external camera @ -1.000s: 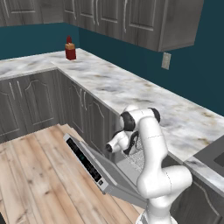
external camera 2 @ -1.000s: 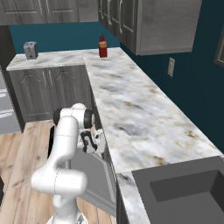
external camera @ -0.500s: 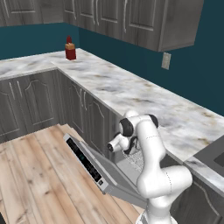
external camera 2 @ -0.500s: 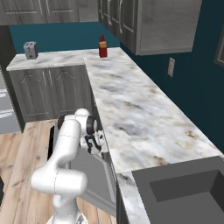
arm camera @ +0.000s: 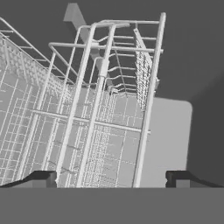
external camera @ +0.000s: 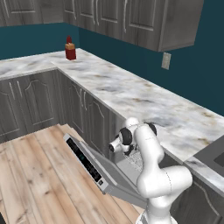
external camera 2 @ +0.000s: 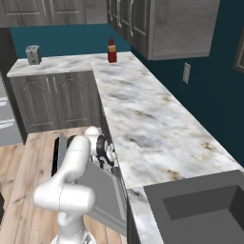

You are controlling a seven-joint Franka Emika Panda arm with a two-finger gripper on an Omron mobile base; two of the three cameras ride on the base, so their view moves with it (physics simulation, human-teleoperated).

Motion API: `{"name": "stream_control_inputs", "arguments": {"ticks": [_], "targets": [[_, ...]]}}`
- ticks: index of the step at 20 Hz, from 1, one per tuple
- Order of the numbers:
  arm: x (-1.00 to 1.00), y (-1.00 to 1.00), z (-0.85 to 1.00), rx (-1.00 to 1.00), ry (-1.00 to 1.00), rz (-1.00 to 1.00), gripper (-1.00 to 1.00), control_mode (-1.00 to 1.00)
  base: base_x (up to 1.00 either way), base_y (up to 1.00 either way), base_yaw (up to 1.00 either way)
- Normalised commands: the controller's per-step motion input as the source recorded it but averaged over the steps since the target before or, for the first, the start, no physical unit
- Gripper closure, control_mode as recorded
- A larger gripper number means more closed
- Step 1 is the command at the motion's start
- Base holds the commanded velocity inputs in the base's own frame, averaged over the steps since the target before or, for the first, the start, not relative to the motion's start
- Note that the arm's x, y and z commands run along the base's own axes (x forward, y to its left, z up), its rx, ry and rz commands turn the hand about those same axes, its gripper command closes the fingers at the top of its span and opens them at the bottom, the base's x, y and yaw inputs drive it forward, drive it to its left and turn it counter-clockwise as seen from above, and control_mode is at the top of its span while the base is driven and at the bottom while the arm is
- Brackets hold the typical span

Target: Open the dishwasher door and pull out the top rack.

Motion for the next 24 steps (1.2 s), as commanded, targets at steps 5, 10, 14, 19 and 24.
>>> {"name": "stream_control_inputs", "arguments": {"ticks": [5,10,14,19,24], "targets": [[0.35,-0.17,-0.26,0.0,0.0,-0.01,-1.0,-1.0,0.0,0.0,0.0],[0.29,-0.08,-0.24,0.0,0.0,-0.01,-1.0,-1.0,0.0,0.0,0.0],[0.29,-0.08,-0.23,0.0,0.0,0.0,1.0,-1.0,0.0,0.0,0.0],[0.24,-0.02,-0.17,0.0,0.02,0.0,1.0,-1.0,0.0,0.0,0.0],[0.0,0.0,-0.14,0.01,0.02,0.0,1.0,-1.0,0.0,0.0,0.0]]}}
